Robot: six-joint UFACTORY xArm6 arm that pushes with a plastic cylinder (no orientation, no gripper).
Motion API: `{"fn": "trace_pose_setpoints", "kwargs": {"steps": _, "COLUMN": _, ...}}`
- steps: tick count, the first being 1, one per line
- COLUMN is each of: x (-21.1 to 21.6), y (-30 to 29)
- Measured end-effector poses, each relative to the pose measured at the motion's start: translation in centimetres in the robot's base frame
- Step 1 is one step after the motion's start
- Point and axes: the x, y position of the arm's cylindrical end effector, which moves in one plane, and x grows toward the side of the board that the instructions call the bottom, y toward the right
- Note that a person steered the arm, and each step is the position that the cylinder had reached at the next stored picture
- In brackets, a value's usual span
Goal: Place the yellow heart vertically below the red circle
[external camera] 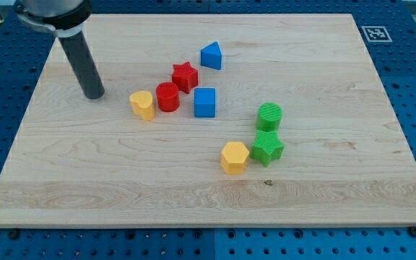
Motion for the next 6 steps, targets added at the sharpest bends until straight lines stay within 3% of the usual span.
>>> {"fn": "trace_pose_setpoints", "kwargs": {"steps": 4, "x": 4.3, "y": 11.9}}
{"fn": "trace_pose_setpoints", "kwargs": {"steps": 6, "x": 6.7, "y": 13.7}}
